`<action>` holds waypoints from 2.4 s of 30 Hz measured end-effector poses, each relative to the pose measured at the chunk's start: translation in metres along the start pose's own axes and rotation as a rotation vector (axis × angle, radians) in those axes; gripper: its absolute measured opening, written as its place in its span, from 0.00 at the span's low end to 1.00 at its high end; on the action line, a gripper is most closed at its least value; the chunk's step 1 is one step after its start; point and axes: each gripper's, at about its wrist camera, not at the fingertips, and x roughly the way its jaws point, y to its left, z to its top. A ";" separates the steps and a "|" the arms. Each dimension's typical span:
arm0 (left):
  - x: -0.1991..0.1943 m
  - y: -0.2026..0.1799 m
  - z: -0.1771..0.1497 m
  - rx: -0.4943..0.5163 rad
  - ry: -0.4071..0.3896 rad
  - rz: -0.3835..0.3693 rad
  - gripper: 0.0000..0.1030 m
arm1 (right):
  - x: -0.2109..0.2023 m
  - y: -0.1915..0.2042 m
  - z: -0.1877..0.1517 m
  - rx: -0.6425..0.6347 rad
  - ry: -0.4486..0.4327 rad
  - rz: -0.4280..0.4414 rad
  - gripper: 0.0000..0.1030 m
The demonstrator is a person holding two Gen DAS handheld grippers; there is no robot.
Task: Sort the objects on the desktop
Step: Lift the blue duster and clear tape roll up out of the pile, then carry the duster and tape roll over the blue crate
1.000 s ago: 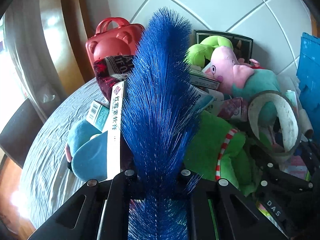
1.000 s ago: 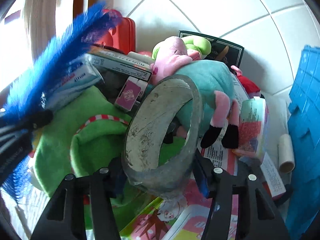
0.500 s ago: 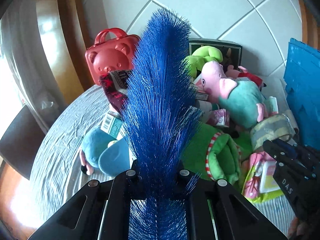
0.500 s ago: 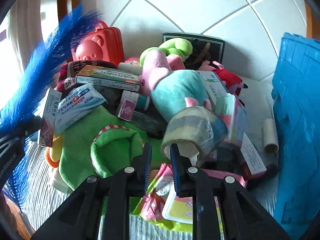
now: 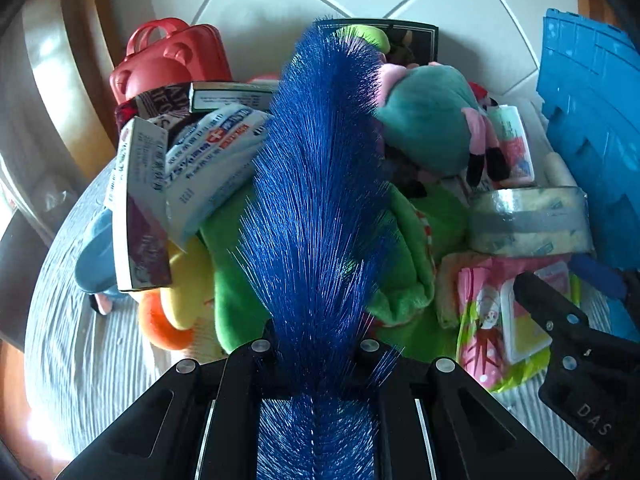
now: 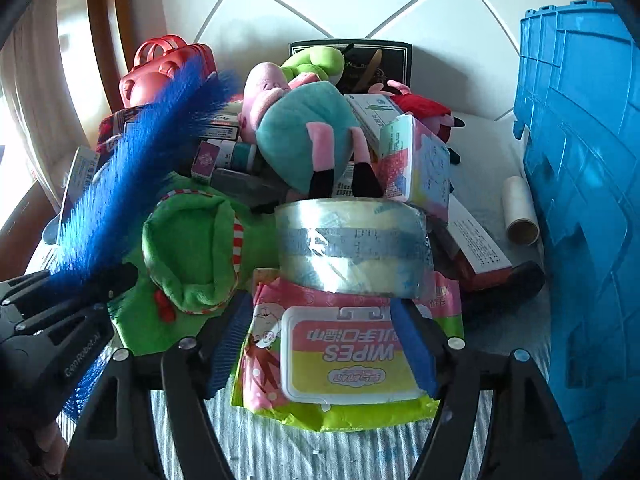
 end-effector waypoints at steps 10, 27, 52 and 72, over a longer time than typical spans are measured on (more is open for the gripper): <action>0.005 -0.008 0.013 0.014 0.014 0.004 0.12 | -0.020 -0.025 0.018 0.046 -0.092 -0.031 0.73; 0.020 0.033 0.001 -0.020 0.087 0.084 0.13 | 0.003 0.018 0.016 0.013 0.098 0.283 0.96; 0.017 0.031 0.013 -0.057 0.040 0.051 0.11 | 0.047 0.016 0.033 -0.007 0.098 0.185 0.64; -0.158 0.082 0.079 -0.038 -0.301 -0.063 0.11 | -0.137 0.066 0.117 -0.063 -0.314 0.061 0.63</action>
